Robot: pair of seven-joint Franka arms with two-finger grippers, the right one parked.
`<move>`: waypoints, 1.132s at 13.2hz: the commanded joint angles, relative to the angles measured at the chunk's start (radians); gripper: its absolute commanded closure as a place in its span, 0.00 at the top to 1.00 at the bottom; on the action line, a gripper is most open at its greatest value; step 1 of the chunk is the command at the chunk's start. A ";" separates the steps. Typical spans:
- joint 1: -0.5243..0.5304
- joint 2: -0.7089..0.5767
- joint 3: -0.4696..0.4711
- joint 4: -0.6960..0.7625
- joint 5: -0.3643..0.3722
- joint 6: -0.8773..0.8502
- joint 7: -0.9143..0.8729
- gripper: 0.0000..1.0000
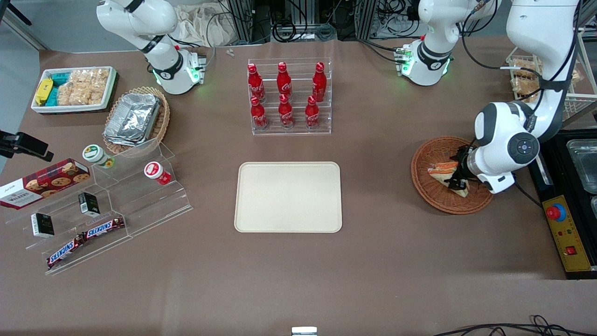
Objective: Place sandwich from basket to tray
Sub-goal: 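Lower the left gripper onto the wrapped sandwich in the wicker basket, then close the left gripper on the sandwich and lift it from the basket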
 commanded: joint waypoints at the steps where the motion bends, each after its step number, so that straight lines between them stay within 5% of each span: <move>1: 0.004 -0.003 -0.007 0.019 0.012 0.009 -0.026 0.00; 6: 0.001 -0.012 -0.044 0.270 0.005 -0.333 -0.003 0.00; 10: 0.003 0.002 -0.203 0.564 -0.006 -0.604 0.021 0.00; 15: -0.037 0.135 -0.484 0.781 0.005 -0.599 0.287 0.00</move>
